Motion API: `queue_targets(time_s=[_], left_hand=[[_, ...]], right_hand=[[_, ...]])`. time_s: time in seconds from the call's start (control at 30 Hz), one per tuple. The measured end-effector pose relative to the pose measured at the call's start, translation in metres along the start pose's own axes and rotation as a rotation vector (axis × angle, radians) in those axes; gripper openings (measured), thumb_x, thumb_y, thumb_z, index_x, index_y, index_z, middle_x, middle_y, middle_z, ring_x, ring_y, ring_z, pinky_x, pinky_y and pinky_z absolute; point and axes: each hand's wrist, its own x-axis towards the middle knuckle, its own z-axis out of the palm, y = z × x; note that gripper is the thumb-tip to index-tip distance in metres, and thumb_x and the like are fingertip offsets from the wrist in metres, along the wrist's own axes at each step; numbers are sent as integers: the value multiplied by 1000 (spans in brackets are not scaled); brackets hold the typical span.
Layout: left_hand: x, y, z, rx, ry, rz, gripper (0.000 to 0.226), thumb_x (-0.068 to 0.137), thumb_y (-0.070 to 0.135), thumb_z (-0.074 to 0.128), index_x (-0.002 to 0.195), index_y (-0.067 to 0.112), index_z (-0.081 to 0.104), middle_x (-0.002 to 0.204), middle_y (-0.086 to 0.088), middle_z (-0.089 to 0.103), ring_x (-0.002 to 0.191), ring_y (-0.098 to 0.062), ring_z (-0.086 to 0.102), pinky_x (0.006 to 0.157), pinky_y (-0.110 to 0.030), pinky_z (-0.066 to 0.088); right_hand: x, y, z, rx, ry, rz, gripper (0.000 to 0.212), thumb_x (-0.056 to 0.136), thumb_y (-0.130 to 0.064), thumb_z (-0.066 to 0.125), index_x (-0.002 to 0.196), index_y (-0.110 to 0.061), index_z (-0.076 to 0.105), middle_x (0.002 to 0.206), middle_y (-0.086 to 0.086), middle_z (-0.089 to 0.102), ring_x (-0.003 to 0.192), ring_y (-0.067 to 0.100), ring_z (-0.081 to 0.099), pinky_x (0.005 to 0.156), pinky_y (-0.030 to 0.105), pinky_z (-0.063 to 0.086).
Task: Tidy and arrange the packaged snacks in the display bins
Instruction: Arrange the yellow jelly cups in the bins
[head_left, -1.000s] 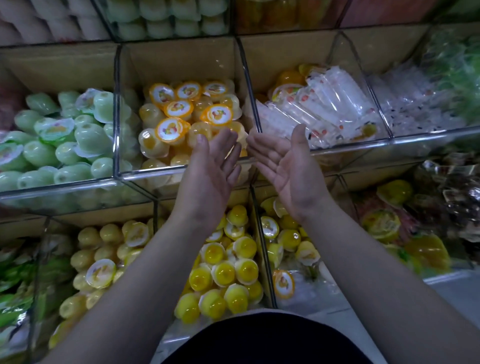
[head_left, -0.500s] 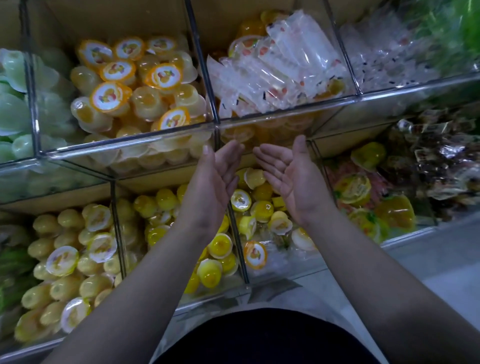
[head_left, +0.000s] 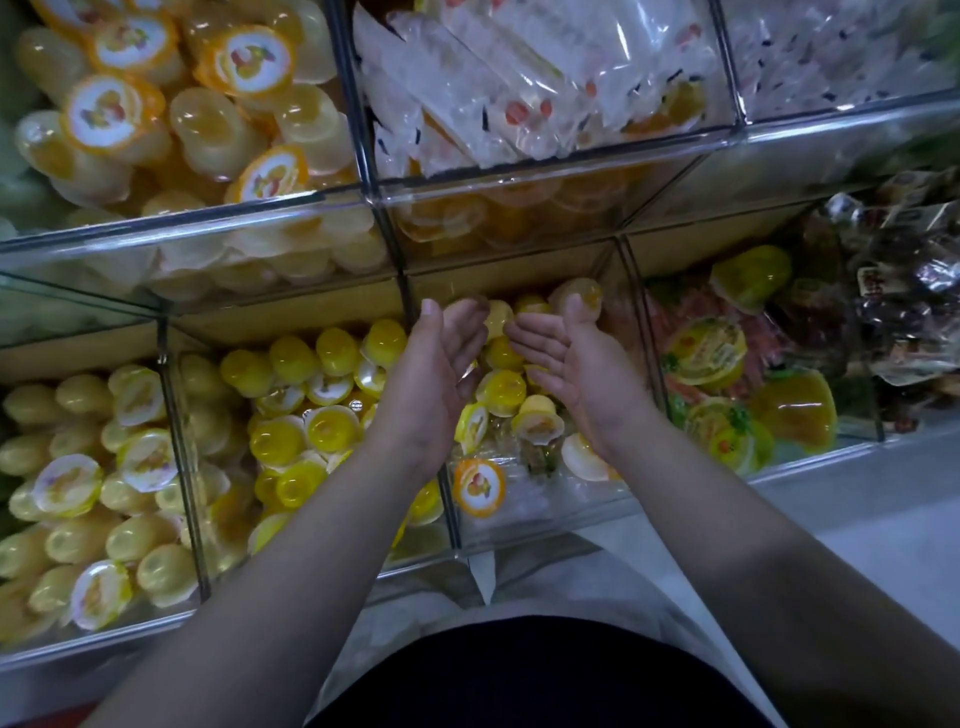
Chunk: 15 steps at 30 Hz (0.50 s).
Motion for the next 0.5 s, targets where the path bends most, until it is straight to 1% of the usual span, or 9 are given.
queue_targets(time_s=[0.03,0.1,0.17,0.23,0.3,0.37,0.4,0.43,0.5], left_hand=[[2,-5,-1,10,10,-24,58,103,48,12,144,19,41,149,5,44,138,-9,38,115,-40,23],[6,-15,-5,28,14,-85,57,103,51,12,144,24,40,151,9,41,140,-8,34,117,-46,16],[7,-27,-10,43,20,-140,53,101,54,13,138,31,44,152,12,39,142,-9,31,117,-52,11],[7,-37,-14,47,40,-193,52,100,58,15,134,34,47,152,12,39,140,-8,32,117,-55,9],[7,-47,-18,69,47,-232,59,99,59,14,143,30,41,152,15,37,137,-5,33,117,-56,6],[7,-53,-19,75,51,-257,63,99,59,13,148,28,35,153,15,35,141,-5,29,118,-52,4],[7,-54,-18,67,47,-269,64,99,60,13,149,27,34,154,14,34,143,-6,25,118,-50,4],[8,-55,-18,60,52,-282,64,99,60,13,150,26,32,155,13,32,145,-7,22,118,-48,4],[9,-57,-16,60,56,-298,65,99,59,13,151,25,31,156,12,30,146,-7,19,117,-45,5]], right_hand=[[1,5,-1,-29,-7,32,57,102,-49,22,126,-11,58,123,3,65,117,13,60,102,32,41],[2,17,-1,-92,-18,95,50,102,-48,27,118,-16,61,119,2,67,110,11,63,93,32,45],[3,30,0,-158,-30,163,43,102,-47,31,112,-19,62,114,0,69,105,11,64,83,30,46],[6,43,0,-227,-43,220,38,103,-44,34,111,-20,62,112,0,69,102,11,63,78,29,44],[8,57,1,-292,-56,263,35,102,-44,38,109,-21,63,107,-3,69,104,13,63,79,30,45],[10,70,0,-387,-62,297,32,100,-45,43,102,-22,65,105,-3,68,109,20,61,86,37,46],[11,76,1,-449,-69,313,32,100,-43,45,102,-19,66,107,2,68,111,25,61,89,40,47],[11,79,2,-519,-75,334,31,99,-37,47,105,-14,67,109,7,66,112,29,60,92,42,48],[12,86,4,-618,-89,357,29,99,-25,49,112,-5,65,111,13,65,111,31,59,93,43,49]])
